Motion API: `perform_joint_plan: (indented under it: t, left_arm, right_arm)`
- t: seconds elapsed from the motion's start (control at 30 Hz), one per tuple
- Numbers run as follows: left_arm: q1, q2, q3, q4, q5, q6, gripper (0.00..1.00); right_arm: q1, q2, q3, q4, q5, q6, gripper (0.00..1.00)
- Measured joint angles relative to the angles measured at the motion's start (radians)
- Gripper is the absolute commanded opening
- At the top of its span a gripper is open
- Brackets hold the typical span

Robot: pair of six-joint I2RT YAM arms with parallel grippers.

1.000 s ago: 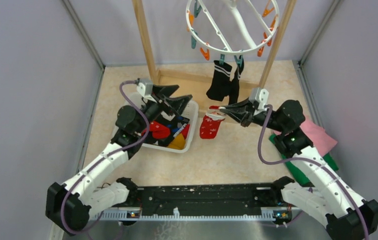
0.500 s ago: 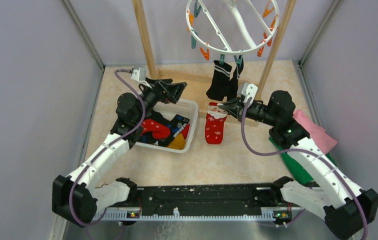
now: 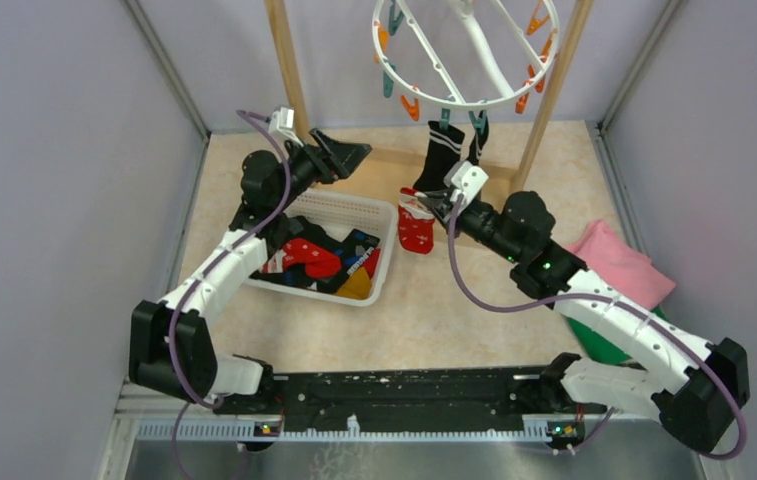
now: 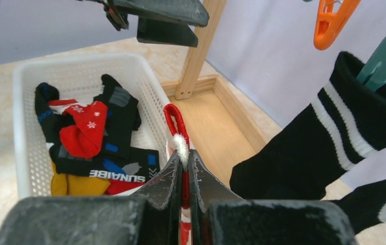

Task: Clip the socks to the hanger
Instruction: Pick up the sock from the bin.

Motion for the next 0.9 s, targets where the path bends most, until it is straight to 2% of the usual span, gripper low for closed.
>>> perform_joint_plan:
  t: [0.2,0.43,0.7,0.9]
  left_arm:
    - [0.0,0.044,0.069,0.016,0.027,0.011,0.81]
    - [-0.007,0.149,0.085,0.223,0.104,-0.031,0.8]
    - [-0.075,0.201,0.141,0.301,0.114,0.033,0.8]
    - [-0.121,0.211,0.187,0.3,0.007,0.064,0.78]
  right_arm:
    - [0.053,0.06,-0.002,0.058,0.214,0.019,0.0]
    - [0.052,0.123,-0.002,0.188,0.392,0.081,0.0]
    - [0.053,0.141,-0.002,0.242,0.416,0.154,0.0]
    - [0.053,0.15,-0.002,0.261,0.424,0.171,0.0]
